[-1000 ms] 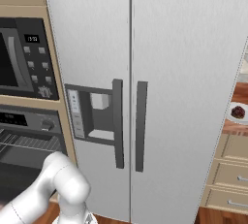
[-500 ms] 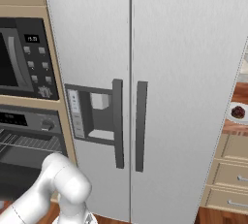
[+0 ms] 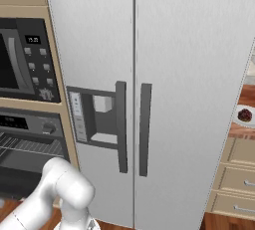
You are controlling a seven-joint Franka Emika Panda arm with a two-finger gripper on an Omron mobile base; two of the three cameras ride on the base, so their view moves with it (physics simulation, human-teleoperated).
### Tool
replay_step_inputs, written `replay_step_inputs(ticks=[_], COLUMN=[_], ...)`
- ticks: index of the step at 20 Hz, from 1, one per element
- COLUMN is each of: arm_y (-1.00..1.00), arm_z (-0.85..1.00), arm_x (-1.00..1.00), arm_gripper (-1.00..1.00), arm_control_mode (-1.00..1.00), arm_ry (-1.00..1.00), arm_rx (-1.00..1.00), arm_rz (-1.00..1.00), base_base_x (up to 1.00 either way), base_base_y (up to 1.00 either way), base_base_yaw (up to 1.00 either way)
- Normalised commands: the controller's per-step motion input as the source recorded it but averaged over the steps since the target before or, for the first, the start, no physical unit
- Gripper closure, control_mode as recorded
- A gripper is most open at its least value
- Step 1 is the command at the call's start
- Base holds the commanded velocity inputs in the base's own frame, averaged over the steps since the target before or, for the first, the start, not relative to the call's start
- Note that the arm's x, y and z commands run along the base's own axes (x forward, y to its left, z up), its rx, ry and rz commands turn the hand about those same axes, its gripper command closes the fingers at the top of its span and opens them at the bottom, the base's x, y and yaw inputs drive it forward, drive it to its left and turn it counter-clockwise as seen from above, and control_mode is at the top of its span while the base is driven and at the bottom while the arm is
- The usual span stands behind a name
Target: Take the baked cake out of the oven and place it on the plate for cooling. Then close the oven door.
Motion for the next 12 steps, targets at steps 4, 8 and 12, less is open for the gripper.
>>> replay_step_inputs(ticks=[4,8,12], arm_y=[-0.02,-0.01,0.0], arm_z=[0.35,0.38,0.41], arm_x=[0.48,0.52,0.51], arm_gripper=[-1.0,-1.0,-1.0], arm_control_mode=[-1.0,-1.0,-1.0], arm_ry=[0.0,0.0,-0.01], arm_rx=[0.02,0.03,0.06], arm_rz=[0.0,0.0,0.0], base_base_x=[0.0,0.0,0.0], base_base_y=[0.0,0.0,0.0], base_base_yaw=[0.0,0.0,0.0])
